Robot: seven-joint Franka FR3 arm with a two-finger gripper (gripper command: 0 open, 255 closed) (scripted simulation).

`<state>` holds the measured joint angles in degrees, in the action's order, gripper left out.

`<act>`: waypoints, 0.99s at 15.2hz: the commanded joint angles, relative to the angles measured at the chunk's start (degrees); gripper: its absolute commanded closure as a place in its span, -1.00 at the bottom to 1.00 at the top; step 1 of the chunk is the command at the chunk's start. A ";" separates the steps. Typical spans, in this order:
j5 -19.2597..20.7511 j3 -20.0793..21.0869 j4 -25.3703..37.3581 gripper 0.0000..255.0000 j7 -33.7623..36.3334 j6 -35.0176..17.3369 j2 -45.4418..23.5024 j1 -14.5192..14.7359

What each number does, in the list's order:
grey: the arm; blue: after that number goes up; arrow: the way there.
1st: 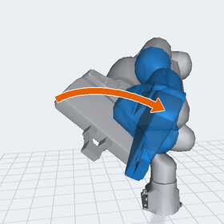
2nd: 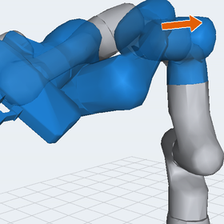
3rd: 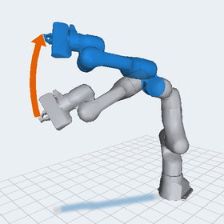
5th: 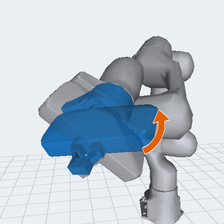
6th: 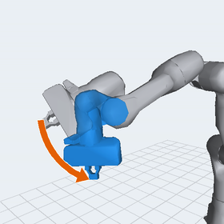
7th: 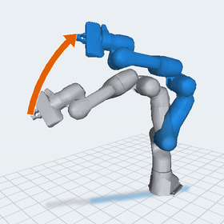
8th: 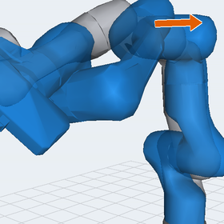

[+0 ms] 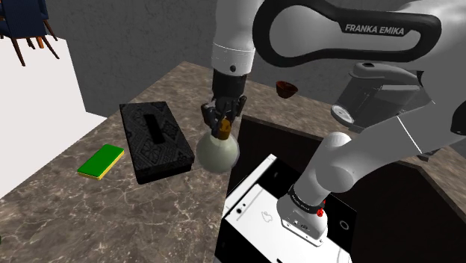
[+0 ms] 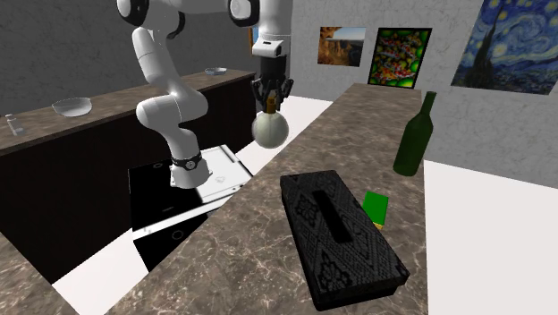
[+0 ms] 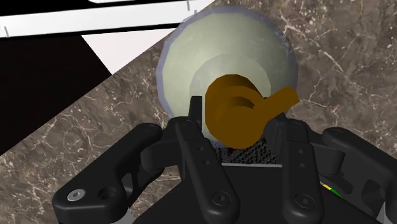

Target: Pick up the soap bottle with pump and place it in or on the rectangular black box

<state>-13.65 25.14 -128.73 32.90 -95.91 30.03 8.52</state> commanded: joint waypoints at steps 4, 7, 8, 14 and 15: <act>1.15 -0.57 4.50 1.00 -0.18 2.61 -2.00 -0.84; 3.60 -0.58 10.33 1.00 -0.69 2.56 -8.22 -2.71; 4.44 -0.55 12.42 1.00 -0.79 2.67 -10.32 -3.27; 9.83 -0.24 26.71 1.00 -0.67 4.74 -23.53 -5.52; 10.81 -0.18 29.44 1.00 -0.57 5.36 -25.85 -5.69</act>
<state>-3.82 24.88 -102.04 32.20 -91.15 6.51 3.04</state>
